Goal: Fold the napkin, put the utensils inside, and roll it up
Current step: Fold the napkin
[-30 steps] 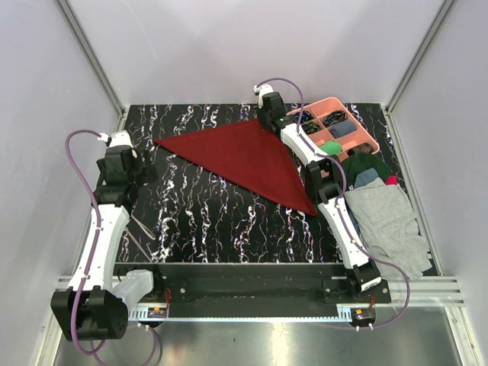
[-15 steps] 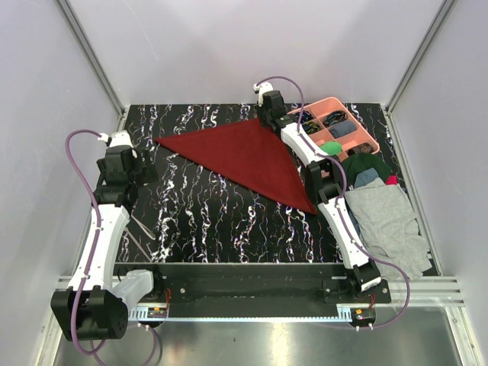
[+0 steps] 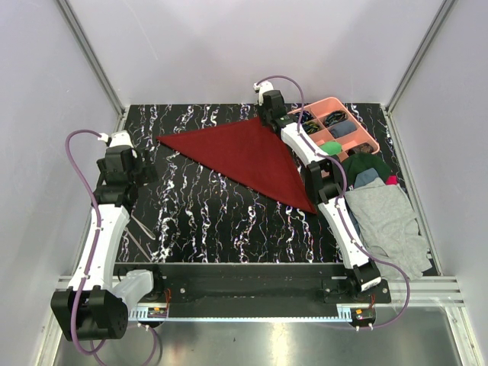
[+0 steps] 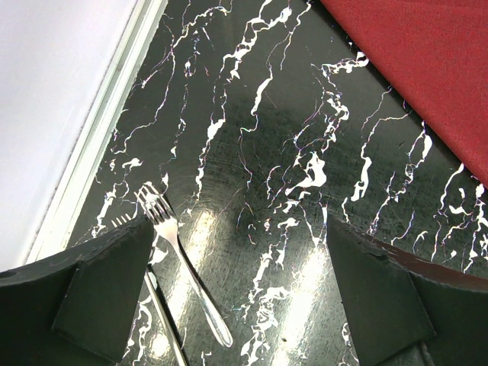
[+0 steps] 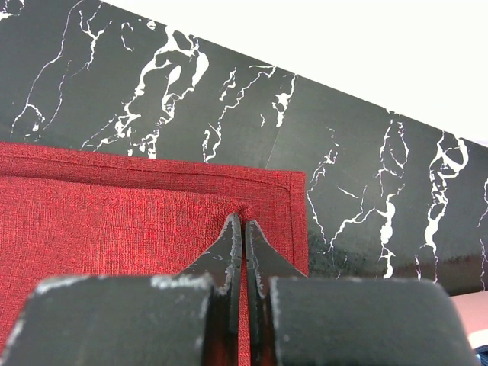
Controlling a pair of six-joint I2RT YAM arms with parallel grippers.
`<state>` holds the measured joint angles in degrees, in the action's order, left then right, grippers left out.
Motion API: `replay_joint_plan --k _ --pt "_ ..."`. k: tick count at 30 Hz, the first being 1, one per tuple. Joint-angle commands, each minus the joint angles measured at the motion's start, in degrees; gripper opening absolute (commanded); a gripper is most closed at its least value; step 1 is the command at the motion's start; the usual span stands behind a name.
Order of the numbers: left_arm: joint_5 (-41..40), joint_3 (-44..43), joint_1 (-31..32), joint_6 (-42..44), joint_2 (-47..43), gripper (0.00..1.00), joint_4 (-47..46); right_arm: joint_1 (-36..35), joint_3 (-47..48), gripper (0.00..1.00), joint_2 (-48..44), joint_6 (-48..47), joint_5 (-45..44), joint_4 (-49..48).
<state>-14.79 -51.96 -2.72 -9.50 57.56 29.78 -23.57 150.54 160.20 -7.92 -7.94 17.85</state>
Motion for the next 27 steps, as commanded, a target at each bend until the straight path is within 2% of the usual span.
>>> replay_joint_plan --k 1,10,27 --pt "0.2 -0.6 0.0 0.5 -0.5 0.99 -3.4 0.5 2.1 0.00 -5.3 -1.0 -1.2 -3.7" --pt "0.4 -0.7 0.0 0.4 -0.7 0.99 -3.4 0.5 -0.5 0.00 -8.9 -0.6 -0.4 -5.2" --pt "0.7 -0.3 0.1 0.4 -1.2 0.99 -3.6 0.6 4.8 0.00 -1.5 -3.6 -2.2 -6.3"
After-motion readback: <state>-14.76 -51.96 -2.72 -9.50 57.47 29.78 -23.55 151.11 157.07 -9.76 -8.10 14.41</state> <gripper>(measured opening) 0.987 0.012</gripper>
